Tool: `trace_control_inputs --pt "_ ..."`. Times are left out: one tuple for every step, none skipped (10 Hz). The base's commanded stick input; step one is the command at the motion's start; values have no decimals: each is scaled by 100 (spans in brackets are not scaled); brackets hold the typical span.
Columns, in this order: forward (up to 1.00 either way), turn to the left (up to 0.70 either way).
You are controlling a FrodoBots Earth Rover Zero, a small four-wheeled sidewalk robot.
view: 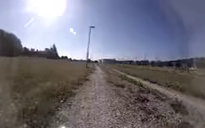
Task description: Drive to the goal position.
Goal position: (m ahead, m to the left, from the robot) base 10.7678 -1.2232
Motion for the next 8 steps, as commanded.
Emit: trace_control_inputs --pt "50 0" --pt "50 0" --pt "50 0" --pt "50 0" --pt "50 0" --pt "50 0" --pt "50 0" --pt "50 0"
